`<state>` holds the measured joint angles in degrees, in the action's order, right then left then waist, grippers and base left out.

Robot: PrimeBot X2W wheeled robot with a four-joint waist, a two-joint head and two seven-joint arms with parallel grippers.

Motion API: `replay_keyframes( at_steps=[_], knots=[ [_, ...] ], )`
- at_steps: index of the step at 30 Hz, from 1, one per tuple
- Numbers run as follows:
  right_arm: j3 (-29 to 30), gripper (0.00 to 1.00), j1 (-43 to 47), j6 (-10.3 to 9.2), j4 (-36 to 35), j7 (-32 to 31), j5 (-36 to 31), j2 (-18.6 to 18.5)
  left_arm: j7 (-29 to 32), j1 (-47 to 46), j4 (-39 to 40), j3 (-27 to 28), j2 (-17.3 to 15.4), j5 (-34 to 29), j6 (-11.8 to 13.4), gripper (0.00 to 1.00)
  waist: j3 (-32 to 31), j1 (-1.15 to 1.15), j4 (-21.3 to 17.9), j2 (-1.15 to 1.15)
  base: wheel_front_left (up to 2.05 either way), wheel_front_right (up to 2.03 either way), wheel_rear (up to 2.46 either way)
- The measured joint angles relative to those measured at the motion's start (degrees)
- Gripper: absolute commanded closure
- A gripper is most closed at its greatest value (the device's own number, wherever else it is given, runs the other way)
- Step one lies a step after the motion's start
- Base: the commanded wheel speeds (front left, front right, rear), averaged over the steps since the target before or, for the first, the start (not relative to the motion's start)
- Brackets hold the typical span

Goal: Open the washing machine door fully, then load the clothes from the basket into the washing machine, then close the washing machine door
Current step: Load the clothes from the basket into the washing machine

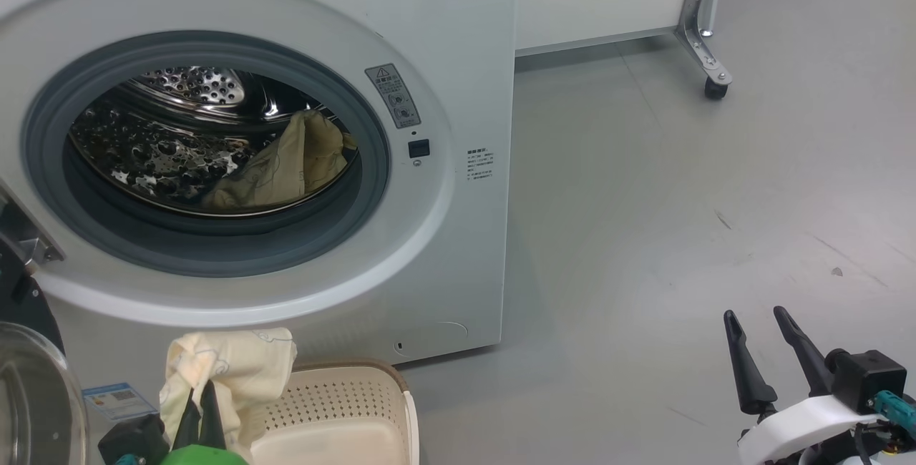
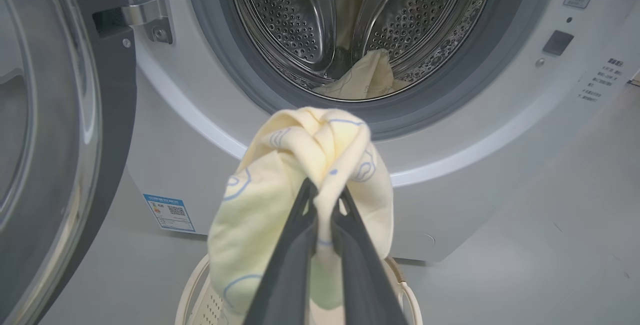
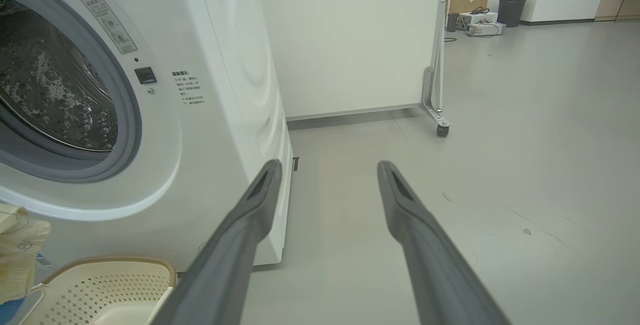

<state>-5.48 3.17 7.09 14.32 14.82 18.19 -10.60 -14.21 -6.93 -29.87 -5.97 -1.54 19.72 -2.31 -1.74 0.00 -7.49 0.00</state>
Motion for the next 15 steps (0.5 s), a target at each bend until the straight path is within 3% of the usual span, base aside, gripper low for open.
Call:
replay_keyframes(
  at_steps=[15],
  knots=[
    [0.0, 0.00, 0.2, 0.00, -0.4, 0.0, 0.0, 0.1, 0.0, 3.9, 5.7, -2.6, -0.2, 1.1, 3.2, 1.00, 0.4, 0.00, 0.0, 0.00, 0.00, 0.00, 0.00]
  ],
)
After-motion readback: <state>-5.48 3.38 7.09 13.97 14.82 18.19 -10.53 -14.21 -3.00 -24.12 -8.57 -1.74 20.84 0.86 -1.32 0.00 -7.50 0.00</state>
